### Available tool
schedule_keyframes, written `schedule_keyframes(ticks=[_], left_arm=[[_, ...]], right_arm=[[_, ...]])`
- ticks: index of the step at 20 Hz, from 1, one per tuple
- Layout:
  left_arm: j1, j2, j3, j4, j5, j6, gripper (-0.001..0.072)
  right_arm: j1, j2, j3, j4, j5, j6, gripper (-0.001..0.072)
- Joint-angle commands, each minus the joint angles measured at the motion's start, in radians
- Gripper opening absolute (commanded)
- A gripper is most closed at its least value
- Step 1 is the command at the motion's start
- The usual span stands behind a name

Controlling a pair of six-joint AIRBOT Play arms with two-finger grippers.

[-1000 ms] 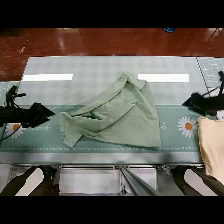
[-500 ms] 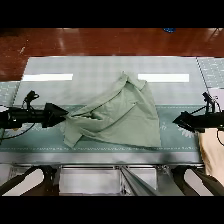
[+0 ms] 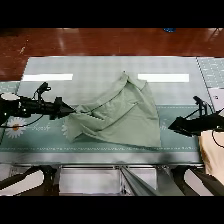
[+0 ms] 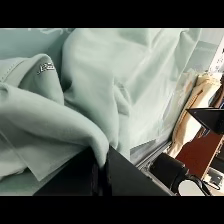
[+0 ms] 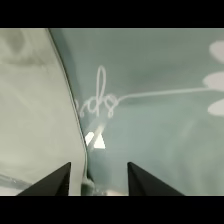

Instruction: Fold the shirts.

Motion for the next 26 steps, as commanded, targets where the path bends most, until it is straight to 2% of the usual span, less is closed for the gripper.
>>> schedule_keyframes(ticks=[1,8,12,13,15,16,17,18,22,26], left_arm=[[-0.009,-0.004,0.018,0.000,-0.007,0.003,0.0024],[-0.009,-0.004,0.018,0.000,0.002,0.021,0.0024],[-0.009,-0.004,0.018,0.000,0.005,0.021,0.0024],[-0.009,-0.004,0.018,0.000,0.008,0.021,0.0024],[-0.009,-0.002,0.019,0.000,0.026,0.021,0.0024],[-0.009,0.000,0.020,0.000,0.031,0.021,0.0024],[-0.009,0.000,0.024,0.000,0.030,0.020,0.0024],[-0.009,0.003,0.029,-0.001,0.030,0.017,0.0024],[-0.007,0.061,0.137,-0.002,-0.008,-0.003,0.0024],[-0.007,0.158,0.459,-0.001,0.016,-0.105,0.0024]], right_arm=[[0.084,-0.017,-0.006,-0.071,0.063,0.040,0.0408],[0.209,-0.099,-0.089,-0.003,0.048,0.039,0.0408],[0.306,-0.152,-0.088,0.159,-0.088,0.029,0.0408],[0.327,-0.175,-0.081,0.231,-0.114,-0.019,0.0407],[0.355,-0.224,-0.040,0.345,-0.146,-0.070,0.0352],[0.368,-0.250,-0.005,0.376,-0.149,-0.087,0.0266],[0.380,-0.273,0.030,0.386,-0.150,-0.102,0.0120],[0.391,-0.292,0.073,0.389,-0.142,-0.122,0.0021],[0.375,-0.279,0.342,0.361,-0.032,-0.122,0.0020],[0.289,-0.234,0.832,0.339,0.063,-0.083,0.0019]])
